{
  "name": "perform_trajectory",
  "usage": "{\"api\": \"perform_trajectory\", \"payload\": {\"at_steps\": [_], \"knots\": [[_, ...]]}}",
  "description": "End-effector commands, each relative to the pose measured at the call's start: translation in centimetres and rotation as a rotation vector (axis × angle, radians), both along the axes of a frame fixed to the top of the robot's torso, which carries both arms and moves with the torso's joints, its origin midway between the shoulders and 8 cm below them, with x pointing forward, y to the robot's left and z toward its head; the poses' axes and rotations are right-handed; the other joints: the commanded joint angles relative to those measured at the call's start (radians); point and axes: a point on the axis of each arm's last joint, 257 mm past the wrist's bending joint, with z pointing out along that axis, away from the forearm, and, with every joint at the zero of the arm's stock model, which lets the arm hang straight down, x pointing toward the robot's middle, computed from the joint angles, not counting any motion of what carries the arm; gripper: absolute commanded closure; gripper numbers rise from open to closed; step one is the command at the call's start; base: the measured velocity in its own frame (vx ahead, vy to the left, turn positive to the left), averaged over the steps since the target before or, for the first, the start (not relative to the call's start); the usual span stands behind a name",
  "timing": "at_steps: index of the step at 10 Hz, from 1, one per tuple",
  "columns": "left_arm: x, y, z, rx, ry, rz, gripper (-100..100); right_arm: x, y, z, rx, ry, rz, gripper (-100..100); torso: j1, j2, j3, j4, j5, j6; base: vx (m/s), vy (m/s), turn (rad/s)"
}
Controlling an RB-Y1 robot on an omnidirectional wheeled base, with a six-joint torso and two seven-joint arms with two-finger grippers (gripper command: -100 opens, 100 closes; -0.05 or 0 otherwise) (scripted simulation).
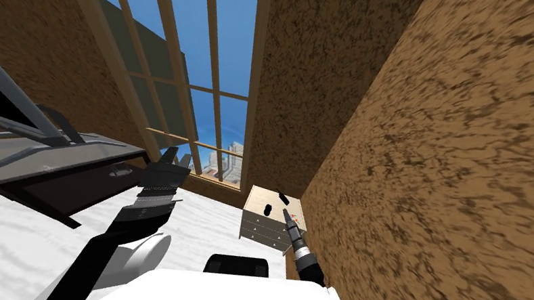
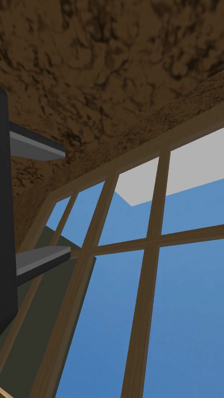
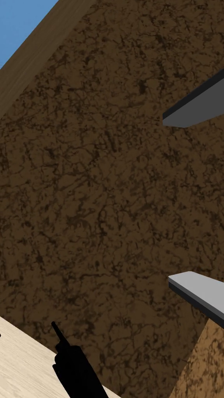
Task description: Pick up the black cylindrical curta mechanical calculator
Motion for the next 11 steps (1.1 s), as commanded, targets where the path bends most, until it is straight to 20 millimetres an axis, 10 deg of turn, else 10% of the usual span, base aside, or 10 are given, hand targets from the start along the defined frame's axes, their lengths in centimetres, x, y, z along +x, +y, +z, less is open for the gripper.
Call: {"api": "perform_trajectory", "payload": {"at_steps": [1,11], "knots": [[0.0,0.0,0.0,0.000,0.000,0.000,0,-1.5,-0.7,-3.3,-0.081,0.072,0.020,-100,0.000,0.000,0.000,0.000,0.000,0.000,0.002,0.050,0.160],[0.0,0.0,0.0,0.000,0.000,0.000,0,-10.0,-7.1,-17.3,-0.479,0.392,0.148,-100,0.002,-0.002,-0.001,0.000,0.000,0.000,0.016,0.061,0.140]]}}
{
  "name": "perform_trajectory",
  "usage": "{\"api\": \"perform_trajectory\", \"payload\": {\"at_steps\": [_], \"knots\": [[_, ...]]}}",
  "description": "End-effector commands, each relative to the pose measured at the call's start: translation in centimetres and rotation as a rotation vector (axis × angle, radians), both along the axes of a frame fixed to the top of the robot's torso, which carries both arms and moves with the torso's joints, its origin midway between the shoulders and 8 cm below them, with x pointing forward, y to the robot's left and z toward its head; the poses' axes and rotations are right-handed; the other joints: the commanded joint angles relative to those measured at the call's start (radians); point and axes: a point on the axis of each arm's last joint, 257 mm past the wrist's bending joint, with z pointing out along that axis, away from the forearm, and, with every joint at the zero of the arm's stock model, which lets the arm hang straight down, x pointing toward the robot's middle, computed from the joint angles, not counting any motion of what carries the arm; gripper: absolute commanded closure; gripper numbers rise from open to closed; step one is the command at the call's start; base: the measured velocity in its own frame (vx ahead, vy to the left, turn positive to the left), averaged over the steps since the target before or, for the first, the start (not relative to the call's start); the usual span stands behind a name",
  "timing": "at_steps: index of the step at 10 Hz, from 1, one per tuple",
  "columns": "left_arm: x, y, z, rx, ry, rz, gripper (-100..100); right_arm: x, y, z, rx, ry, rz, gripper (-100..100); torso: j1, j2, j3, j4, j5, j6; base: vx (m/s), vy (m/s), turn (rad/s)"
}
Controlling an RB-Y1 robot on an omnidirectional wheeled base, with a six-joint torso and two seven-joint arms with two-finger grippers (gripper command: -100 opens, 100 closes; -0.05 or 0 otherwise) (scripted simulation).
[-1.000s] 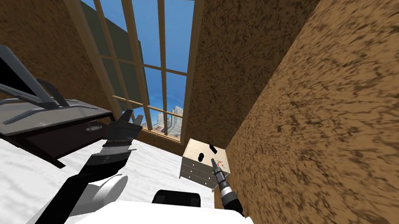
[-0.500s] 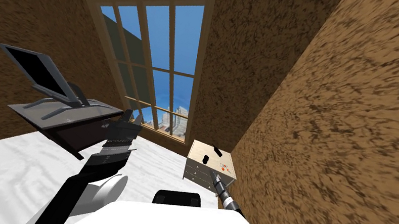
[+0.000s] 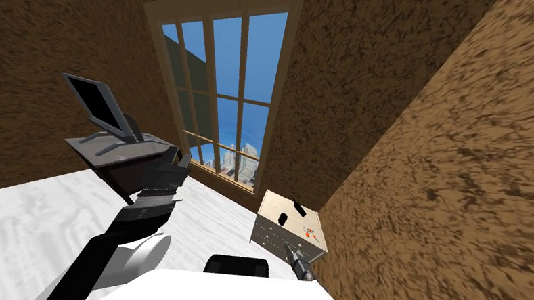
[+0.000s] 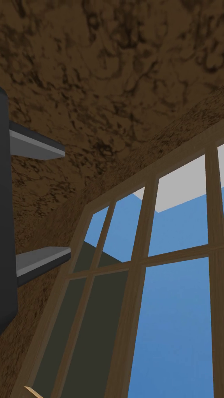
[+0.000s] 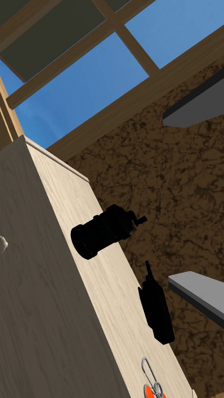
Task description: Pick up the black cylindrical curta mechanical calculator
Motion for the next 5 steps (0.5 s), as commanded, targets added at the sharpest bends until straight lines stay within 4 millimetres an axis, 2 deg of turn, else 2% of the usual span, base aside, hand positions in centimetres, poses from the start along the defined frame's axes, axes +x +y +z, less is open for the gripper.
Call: {"api": "perform_trajectory", "payload": {"at_steps": [1,2,3,5], "knots": [[0.0,0.0,0.0,0.000,0.000,0.000,0,-0.9,-0.6,-1.0,-0.046,0.032,0.017,-100,0.000,0.000,0.000,0.000,0.000,0.000,0.037,0.071,0.049],[0.0,0.0,0.0,0.000,0.000,0.000,0,-2.5,-2.2,-2.7,-0.110,0.081,0.040,-100,-0.001,0.000,0.000,0.000,0.000,0.001,0.044,0.075,0.095],[0.0,0.0,0.0,0.000,0.000,0.000,0,-2.5,-2.2,-2.7,-0.111,0.081,0.041,-100,-0.001,0.000,0.000,0.000,0.000,0.000,0.038,0.053,0.105],[0.0,0.0,0.0,0.000,0.000,0.000,0,-5.4,-5.9,-5.4,-0.230,0.170,0.084,-100,-0.002,0.000,0.000,0.000,0.000,0.000,0.064,0.090,0.195]]}}
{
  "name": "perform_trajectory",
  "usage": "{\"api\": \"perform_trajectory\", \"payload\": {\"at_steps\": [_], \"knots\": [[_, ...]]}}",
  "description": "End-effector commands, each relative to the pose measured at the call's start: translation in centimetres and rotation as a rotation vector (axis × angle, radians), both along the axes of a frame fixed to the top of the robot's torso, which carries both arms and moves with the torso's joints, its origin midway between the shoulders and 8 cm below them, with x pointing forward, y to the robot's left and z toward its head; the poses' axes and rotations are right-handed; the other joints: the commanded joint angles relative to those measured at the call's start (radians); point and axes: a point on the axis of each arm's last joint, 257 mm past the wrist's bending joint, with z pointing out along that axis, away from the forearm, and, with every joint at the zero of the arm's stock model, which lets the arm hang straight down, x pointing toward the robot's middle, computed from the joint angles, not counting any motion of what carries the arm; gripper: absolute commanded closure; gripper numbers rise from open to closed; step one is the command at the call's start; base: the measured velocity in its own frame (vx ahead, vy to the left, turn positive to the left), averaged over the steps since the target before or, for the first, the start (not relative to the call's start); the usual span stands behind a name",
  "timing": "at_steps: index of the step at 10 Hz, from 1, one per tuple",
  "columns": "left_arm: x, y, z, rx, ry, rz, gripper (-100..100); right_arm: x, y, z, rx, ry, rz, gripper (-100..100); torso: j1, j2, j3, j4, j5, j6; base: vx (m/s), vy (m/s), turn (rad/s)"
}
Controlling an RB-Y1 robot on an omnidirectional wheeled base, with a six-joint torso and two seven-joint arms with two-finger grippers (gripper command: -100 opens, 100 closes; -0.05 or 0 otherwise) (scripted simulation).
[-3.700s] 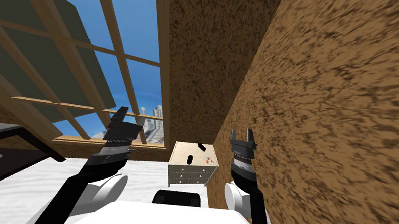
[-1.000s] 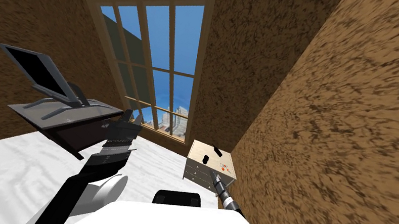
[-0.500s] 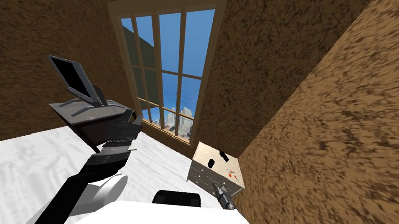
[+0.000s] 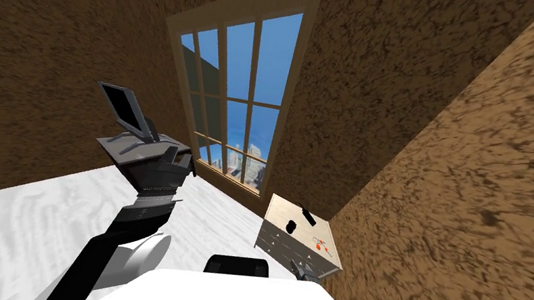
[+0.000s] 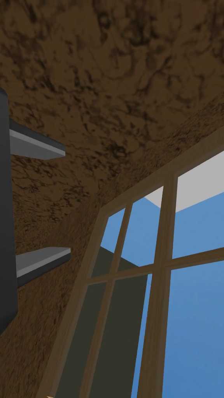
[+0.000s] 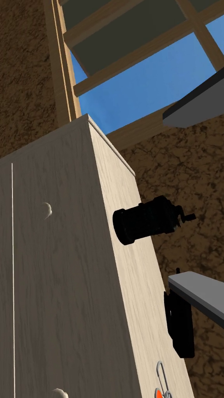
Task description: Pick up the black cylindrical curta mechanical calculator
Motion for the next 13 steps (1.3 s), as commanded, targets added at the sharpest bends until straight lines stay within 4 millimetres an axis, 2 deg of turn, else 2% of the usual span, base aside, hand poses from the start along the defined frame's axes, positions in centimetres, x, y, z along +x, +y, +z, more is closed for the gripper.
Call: {"api": "perform_trajectory", "payload": {"at_steps": [1,2,4,5,6,7,10,12,13], "knots": [[0.0,0.0,0.0,0.000,0.000,0.000,0,-2.5,-3.0,-1.6,-0.092,0.068,0.030,-100,0.000,0.000,0.000,0.000,0.000,0.000,0.096,0.113,0.219],[0.0,0.0,0.0,0.000,0.000,0.000,0,-2.6,-3.0,-1.8,-0.100,0.072,0.036,-100,0.001,-0.001,-0.001,0.000,0.000,0.000,0.067,0.070,0.057],[0.0,0.0,0.0,0.000,0.000,0.000,0,-5.0,-7.2,-3.2,-0.211,0.147,0.076,-100,-0.001,0.001,0.000,0.000,0.000,0.000,0.068,0.091,0.152],[0.0,0.0,0.0,0.000,0.000,0.000,0,-5.0,-7.2,-3.2,-0.211,0.147,0.076,-100,0.000,0.000,0.000,0.000,0.000,0.000,0.071,0.071,0.078],[0.0,0.0,0.0,0.000,0.000,0.000,0,-6.0,-9.2,-3.5,-0.262,0.178,0.094,-100,-0.001,0.001,0.000,0.000,0.000,0.001,0.080,0.057,0.134],[0.0,0.0,0.0,0.000,0.000,0.000,0,-6.0,-9.2,-3.6,-0.262,0.180,0.093,-100,-0.002,0.000,0.000,0.000,0.000,0.000,0.063,0.052,0.060],[0.0,0.0,0.0,0.000,0.000,0.000,0,-8.2,-14.9,-3.8,-0.397,0.260,0.136,-100,0.000,-0.001,-0.001,0.000,0.000,0.000,0.100,0.091,0.161],[0.0,0.0,0.0,0.000,0.000,0.000,0,-9.0,-18.1,-3.5,-0.467,0.297,0.156,-100,-0.001,0.001,0.000,0.000,0.000,0.001,0.071,0.080,0.053],[0.0,0.0,0.0,0.000,0.000,0.000,0,-9.0,-18.1,-3.5,-0.467,0.297,0.156,-100,0.000,-0.001,0.000,0.000,0.000,0.000,0.130,0.065,0.172]]}}
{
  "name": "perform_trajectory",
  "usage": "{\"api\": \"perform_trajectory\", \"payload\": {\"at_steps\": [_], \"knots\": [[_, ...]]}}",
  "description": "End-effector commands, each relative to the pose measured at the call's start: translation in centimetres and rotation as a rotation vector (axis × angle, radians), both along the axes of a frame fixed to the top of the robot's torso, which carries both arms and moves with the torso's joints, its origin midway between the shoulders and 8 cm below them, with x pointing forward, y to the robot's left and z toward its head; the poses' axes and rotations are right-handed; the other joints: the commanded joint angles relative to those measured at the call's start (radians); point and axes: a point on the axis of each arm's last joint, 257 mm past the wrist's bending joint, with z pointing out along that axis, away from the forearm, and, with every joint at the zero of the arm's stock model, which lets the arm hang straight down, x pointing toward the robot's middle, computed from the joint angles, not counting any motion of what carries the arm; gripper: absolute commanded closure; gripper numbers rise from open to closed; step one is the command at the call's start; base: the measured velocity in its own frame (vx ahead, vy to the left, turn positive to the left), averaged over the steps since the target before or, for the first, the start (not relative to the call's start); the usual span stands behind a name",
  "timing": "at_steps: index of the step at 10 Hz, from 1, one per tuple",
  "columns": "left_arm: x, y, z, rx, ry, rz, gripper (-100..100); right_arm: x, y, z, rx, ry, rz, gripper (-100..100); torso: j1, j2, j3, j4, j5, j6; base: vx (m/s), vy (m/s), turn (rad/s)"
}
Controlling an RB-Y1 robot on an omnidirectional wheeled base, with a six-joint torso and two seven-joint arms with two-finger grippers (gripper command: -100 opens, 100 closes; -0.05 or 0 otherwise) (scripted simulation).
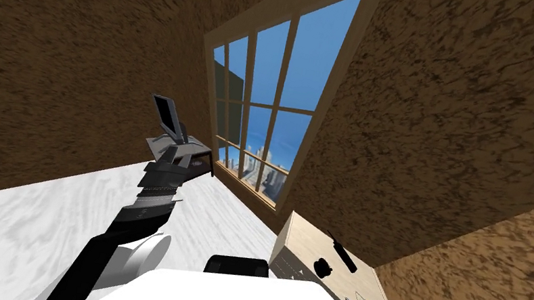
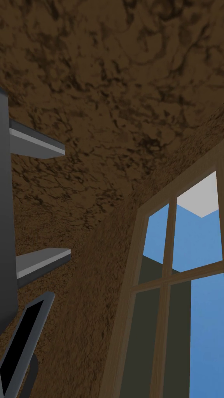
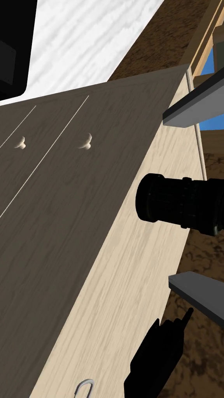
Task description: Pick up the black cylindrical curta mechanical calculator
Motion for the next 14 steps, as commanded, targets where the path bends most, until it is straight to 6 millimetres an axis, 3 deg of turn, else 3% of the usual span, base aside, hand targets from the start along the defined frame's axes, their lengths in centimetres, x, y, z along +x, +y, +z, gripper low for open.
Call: {"api": "perform_trajectory", "payload": {"at_steps": [1,3,4,5,6,10,11,14], "knots": [[0.0,0.0,0.0,0.000,0.000,0.000,0,-0.4,-2.6,0.4,-0.058,0.029,0.021,-100,0.000,0.000,0.000,0.000,0.000,0.000,0.147,0.077,0.190],[0.0,0.0,0.0,0.000,0.000,0.000,0,-0.4,-4.4,0.9,-0.099,0.046,0.036,-100,0.000,-0.002,-0.001,-0.001,0.000,0.000,0.145,0.075,0.124],[0.0,0.0,0.0,0.000,0.000,0.000,0,-0.4,-3.6,0.7,-0.084,0.039,0.028,-100,0.001,-0.001,-0.001,0.000,0.000,0.000,0.063,0.035,0.023],[0.0,0.0,0.0,0.000,0.000,0.000,0,-0.4,-3.7,0.7,-0.087,0.040,0.030,0,-0.001,0.003,0.001,0.000,0.000,0.001,0.012,0.006,-0.004],[0.0,0.0,0.0,0.000,0.000,0.000,0,-0.4,-3.1,-0.1,-0.086,0.039,0.019,-100,-0.003,0.006,0.003,0.001,-0.001,0.001,-0.001,-0.030,0.067],[0.0,0.0,0.0,0.000,0.000,0.000,0,-0.4,-2.3,-1.1,-0.084,0.038,0.004,-100,-0.008,0.009,0.005,0.002,-0.002,0.001,-0.001,-0.054,0.056],[0.0,0.0,0.0,0.000,0.000,0.000,0,-0.4,-2.3,-1.2,-0.085,0.038,0.005,100,-0.006,0.009,0.005,0.002,-0.001,0.001,0.000,0.000,0.000],[0.0,0.0,0.0,0.000,0.000,0.000,0,-0.4,-2.1,-1.2,-0.081,0.038,0.006,100,-0.006,0.008,0.004,0.002,-0.002,0.001,0.000,0.000,0.000]]}}
